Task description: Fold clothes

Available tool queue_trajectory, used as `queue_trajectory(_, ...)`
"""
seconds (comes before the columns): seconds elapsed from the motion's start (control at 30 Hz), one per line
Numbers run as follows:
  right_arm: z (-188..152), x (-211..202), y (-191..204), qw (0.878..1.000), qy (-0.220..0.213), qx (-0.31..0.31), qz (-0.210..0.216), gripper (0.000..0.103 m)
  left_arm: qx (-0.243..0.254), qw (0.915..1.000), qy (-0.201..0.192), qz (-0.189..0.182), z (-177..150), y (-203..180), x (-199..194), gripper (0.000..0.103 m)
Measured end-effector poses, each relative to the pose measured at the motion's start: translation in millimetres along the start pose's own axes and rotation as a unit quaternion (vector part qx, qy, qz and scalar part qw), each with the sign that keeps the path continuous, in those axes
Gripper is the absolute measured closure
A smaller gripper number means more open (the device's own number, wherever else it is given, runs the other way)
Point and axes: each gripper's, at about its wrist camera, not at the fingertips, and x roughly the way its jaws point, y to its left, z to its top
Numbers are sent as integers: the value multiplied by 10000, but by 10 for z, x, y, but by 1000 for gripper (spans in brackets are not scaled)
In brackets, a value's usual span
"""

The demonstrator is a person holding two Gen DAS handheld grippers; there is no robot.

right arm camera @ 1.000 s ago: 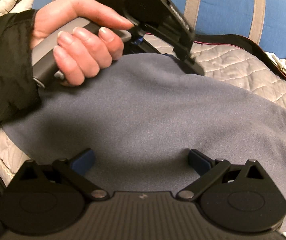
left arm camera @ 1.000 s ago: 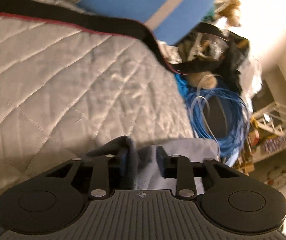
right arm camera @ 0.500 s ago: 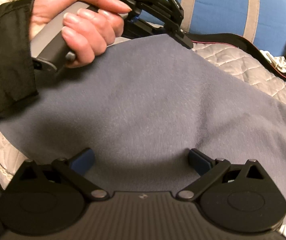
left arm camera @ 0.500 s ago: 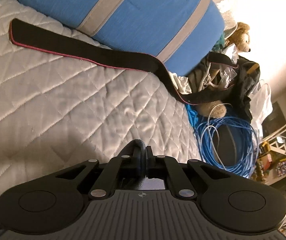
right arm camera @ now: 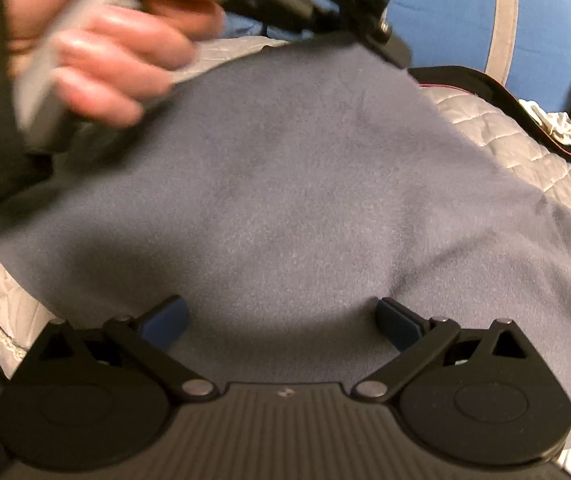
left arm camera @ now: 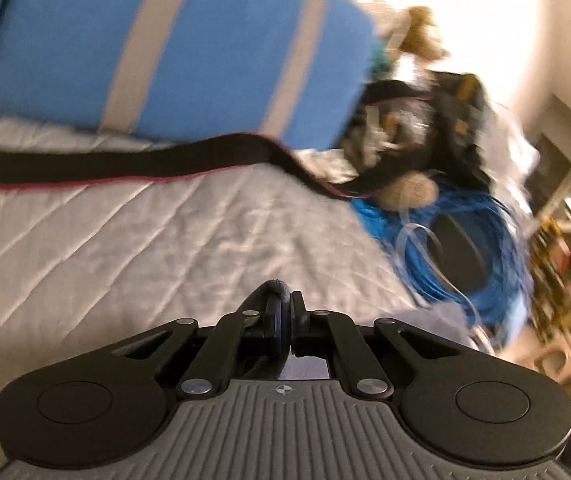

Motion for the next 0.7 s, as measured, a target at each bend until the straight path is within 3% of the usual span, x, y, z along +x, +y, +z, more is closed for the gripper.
queue_trajectory(0.1,-4,1,-6,10000,-6,-15,-2,0,846,9963,-102,56,-101,-340,-208,99)
queue_trajectory(0.27,-8,-3,-2,10000,9,-8,-17,0,2152,9764,65,138,-454,-738,-341,99)
queue_trajectory(0.57,-9,-11,16,10000,27,-4,-14,0,2973,9492,1020,172,-827,-713,-244,98)
queue_trajectory(0.6,-9,-10,12,10000,27,-4,-13,0,3059,9455,1095,203,-846,-698,-233,96)
queue_trajectory(0.7,-12,-13,12,10000,26,-2,-15,0,3282,9371,1159,241,-874,-655,-241,71)
